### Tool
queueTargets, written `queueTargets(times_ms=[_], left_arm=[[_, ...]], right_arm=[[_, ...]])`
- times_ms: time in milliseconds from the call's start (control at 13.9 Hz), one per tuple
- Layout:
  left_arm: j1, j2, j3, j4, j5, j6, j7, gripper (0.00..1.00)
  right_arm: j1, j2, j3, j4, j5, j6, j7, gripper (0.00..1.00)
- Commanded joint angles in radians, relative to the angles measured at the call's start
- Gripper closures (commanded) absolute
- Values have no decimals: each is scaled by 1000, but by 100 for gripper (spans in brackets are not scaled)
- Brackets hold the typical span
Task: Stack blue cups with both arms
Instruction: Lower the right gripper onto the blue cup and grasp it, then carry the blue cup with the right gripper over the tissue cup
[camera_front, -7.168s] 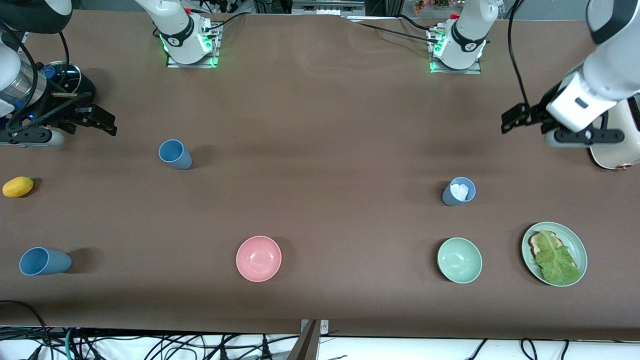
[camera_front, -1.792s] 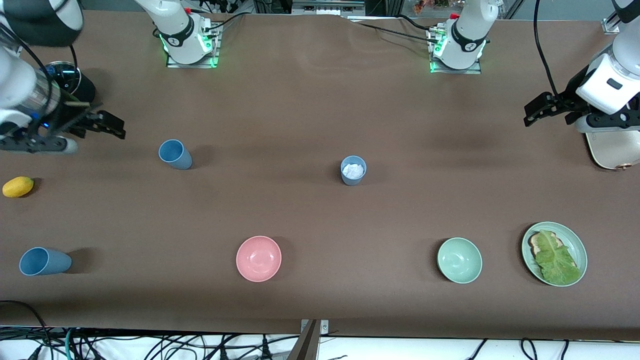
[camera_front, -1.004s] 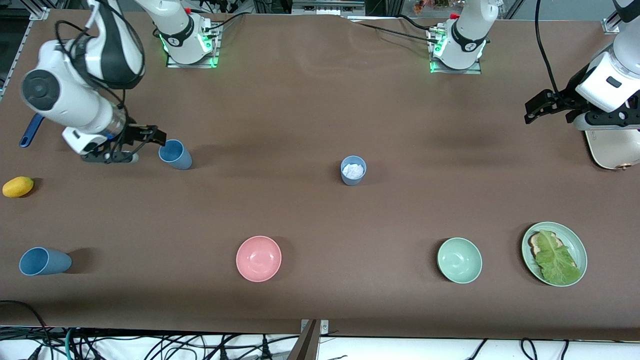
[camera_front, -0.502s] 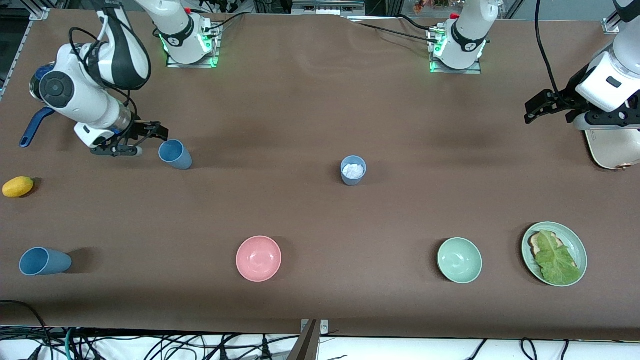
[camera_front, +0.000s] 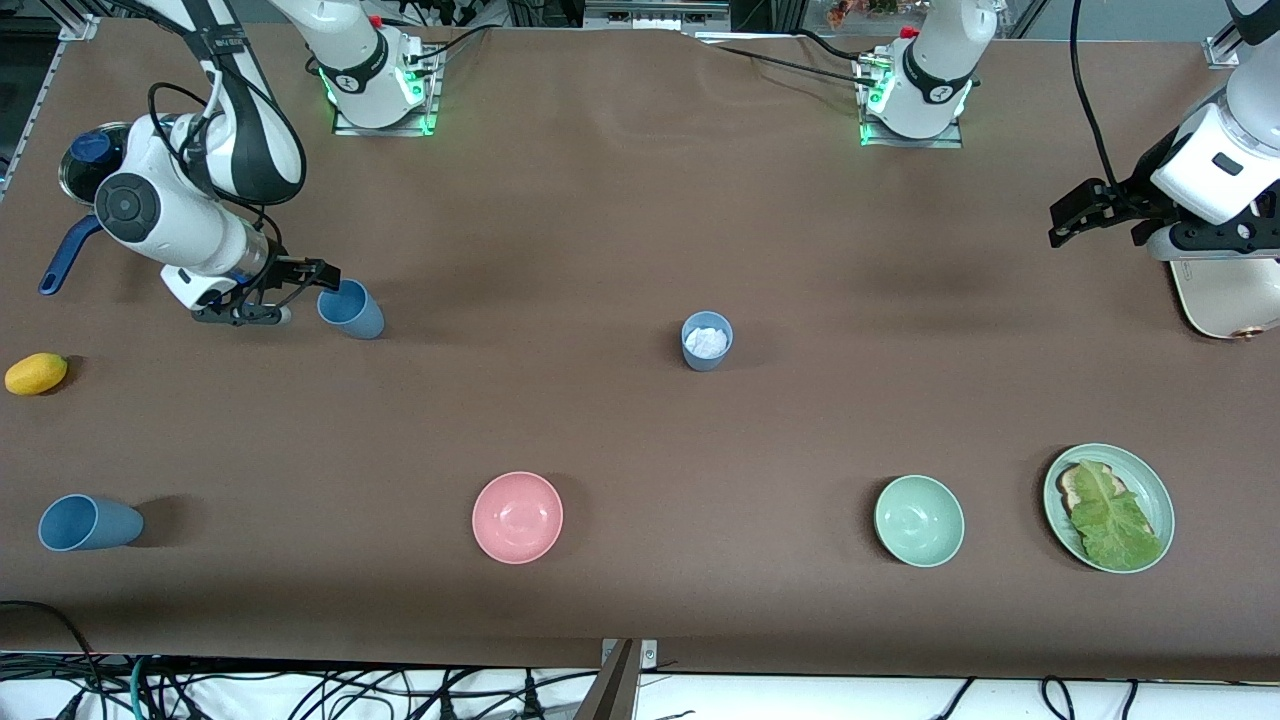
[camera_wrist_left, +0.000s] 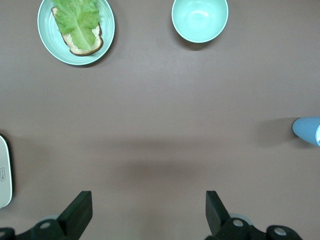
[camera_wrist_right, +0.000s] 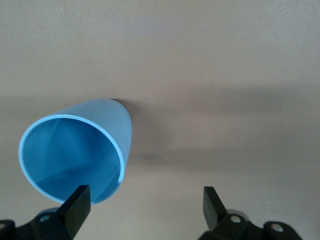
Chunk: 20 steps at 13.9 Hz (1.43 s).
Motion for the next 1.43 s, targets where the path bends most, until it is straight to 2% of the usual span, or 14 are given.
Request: queueTargets(times_ms=[0, 502, 573, 789, 860, 1004, 1075, 1147, 1290, 1362], left_arm=[[13, -2, -6, 7, -24, -16, 28, 0], [13, -2, -6, 7, -24, -18, 28, 0], [13, -2, -6, 7, -24, -18, 29, 0], [13, -2, -6, 7, -24, -18, 28, 0], [13, -2, -6, 7, -24, -18, 28, 0], [13, -2, -6, 7, -24, -18, 28, 0], [13, -2, -6, 7, -24, -18, 28, 0], [11, -2, -11, 7, -24, -18, 28, 0], [11, -2, -12, 7, -24, -18, 26, 0], [11, -2, -14, 9, -24, -18, 26, 0]], right_arm=[[-8, 43, 2, 52, -9, -6, -12, 0], [-22, 92, 2, 96, -9, -24, -11, 1], [-22, 94, 2, 96, -9, -24, -8, 8], [-20, 94, 4, 95, -9, -41, 1, 55], [-20, 95, 4, 95, -9, -53, 4, 65], [-14, 95, 5, 95, -9, -72, 35, 76], [-11, 94, 7, 96, -7, -76, 49, 78], [-9, 94, 10, 96, -7, -79, 63, 84], [-3, 94, 13, 112, -7, -98, 69, 100], [-2, 95, 13, 136, -7, -128, 69, 100]])
